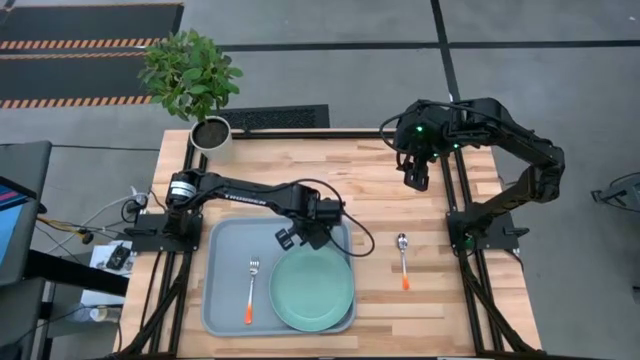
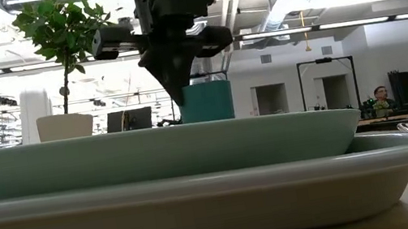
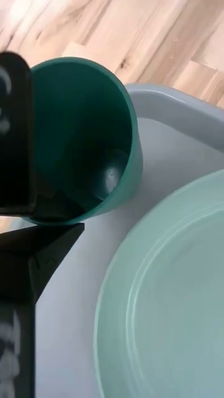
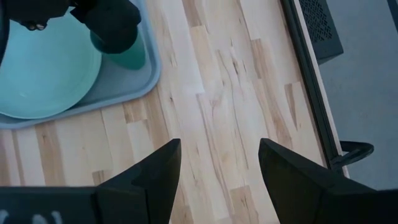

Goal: Pick and place plate/cup/fork/spoon on tray
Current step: Adjust the green cup, then put the orange spoon to the left side of the orange fork on the blue serving tray

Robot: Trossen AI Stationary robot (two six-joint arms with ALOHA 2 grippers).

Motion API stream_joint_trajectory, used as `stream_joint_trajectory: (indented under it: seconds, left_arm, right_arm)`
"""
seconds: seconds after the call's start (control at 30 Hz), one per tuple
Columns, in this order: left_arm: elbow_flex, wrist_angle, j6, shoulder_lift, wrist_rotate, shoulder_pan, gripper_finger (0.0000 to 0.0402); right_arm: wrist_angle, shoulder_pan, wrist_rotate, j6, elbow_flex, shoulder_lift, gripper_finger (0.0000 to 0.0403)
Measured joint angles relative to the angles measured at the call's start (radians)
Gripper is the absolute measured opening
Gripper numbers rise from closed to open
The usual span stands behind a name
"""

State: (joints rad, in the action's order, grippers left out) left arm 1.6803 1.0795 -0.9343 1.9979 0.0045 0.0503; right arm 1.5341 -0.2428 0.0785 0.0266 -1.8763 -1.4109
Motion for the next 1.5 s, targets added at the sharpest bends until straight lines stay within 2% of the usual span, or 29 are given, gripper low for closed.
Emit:
stream_joint_trajectory:
  seconds: [0.1,0.43,0.53,0.8,0.93,1.1,1.27,1.43,1.5]
  left_arm:
    - [0.000,-0.009,0.020,0.000,0.000,0.000,0.0023]
    - [0.000,-0.023,0.042,0.000,-0.012,-0.005,0.0124]
    - [0.026,-0.013,0.090,0.000,-0.003,-0.012,0.0145]
    - [0.155,0.056,0.138,-0.003,0.023,-0.028,0.0165]
    - [0.230,0.172,0.213,-0.004,0.046,-0.031,0.0165]
    - [0.338,0.332,0.345,-0.005,0.115,-0.058,0.0165]
    - [0.449,0.492,0.446,-0.009,0.198,-0.106,0.0165]
    - [0.494,0.491,0.470,-0.085,0.192,-0.147,0.0165]
    - [0.502,0.491,0.469,-0.128,0.145,-0.166,0.0165]
  right_arm:
    - [0.000,0.000,0.000,0.001,0.000,0.000,0.0240]
    - [0.000,0.000,0.000,0.008,0.000,0.000,0.0240]
    - [0.000,0.000,0.000,0.008,0.000,0.000,0.0240]
    - [0.009,0.000,0.000,0.006,0.000,0.000,0.0240]
    - [0.033,0.000,0.000,-0.089,0.014,0.011,0.0240]
    - [0.031,0.000,0.000,-0.251,0.178,0.124,0.0240]
    - [-0.097,0.002,-0.007,-0.435,0.497,0.278,0.0240]
    - [-0.242,-0.003,-0.131,-0.465,0.805,0.358,0.0240]
    - [-0.302,-0.011,-0.211,-0.465,0.896,0.356,0.0240]
